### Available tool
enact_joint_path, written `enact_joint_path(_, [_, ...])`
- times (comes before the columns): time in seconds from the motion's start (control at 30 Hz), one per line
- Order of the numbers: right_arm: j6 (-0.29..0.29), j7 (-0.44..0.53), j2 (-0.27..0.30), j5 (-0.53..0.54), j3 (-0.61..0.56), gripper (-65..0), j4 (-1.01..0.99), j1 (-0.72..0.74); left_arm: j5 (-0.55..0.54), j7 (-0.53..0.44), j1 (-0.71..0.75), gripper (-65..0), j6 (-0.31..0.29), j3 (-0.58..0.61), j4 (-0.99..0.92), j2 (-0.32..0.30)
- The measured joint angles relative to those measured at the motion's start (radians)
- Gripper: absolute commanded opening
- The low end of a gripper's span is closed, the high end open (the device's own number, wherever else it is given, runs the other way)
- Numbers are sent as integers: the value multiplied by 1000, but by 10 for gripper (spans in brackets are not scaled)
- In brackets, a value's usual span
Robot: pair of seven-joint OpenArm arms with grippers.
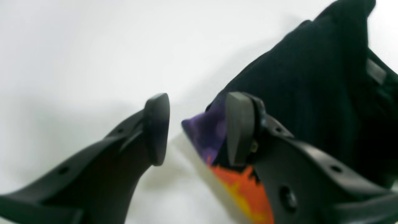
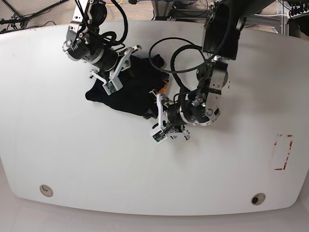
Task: Fold the T-shirt properly
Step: 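Grasp the folded bundle edge with the left gripper and tuck it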
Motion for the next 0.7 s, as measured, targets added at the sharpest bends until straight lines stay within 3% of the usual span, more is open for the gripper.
enact_joint_path(0.17, [0, 8, 35, 3, -1, -496, -13, -17, 69, -116, -21, -385, 1, 61, -161, 34])
enact_joint_path(0.33, [-1, 6, 63, -14, 3, -496, -18, -45, 67, -232, -36, -385, -2, 121, -294, 48])
enact_joint_path(0.7, [-1, -16, 176, 1, 6, -498, 12, -112, 59, -249, -44, -386, -5, 122, -327, 41])
